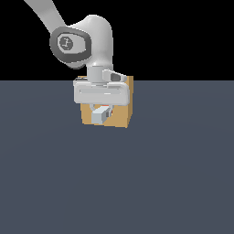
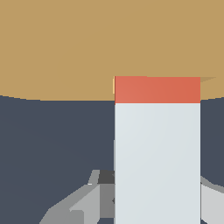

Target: Insert the peg into the horizontal hole in a box.

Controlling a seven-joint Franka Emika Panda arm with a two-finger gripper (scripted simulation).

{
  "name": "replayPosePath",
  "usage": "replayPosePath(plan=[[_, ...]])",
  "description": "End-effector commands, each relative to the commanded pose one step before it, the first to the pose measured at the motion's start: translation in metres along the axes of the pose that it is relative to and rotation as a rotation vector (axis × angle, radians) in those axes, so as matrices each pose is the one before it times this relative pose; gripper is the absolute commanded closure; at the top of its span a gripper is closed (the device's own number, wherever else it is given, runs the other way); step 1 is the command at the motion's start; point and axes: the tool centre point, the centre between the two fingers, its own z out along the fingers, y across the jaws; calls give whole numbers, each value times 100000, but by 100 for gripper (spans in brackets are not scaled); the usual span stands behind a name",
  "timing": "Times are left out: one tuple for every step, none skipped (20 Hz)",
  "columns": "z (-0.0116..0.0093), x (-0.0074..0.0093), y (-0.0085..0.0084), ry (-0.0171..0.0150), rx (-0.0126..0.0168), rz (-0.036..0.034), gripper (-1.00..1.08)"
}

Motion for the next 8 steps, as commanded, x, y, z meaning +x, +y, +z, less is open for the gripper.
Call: replayPosePath(plan=[[-145, 987, 158, 92, -300, 209, 108], [0, 218, 18, 0, 0, 0, 108], [0, 139, 21, 0, 0, 0, 108], [0, 59, 23, 0, 0, 0, 108], [-1, -21, 25, 0, 0, 0, 108], [-1, -99, 27, 0, 0, 0, 108], [-1, -100, 17, 0, 0, 0, 108], [0, -37, 5, 0, 0, 0, 108]])
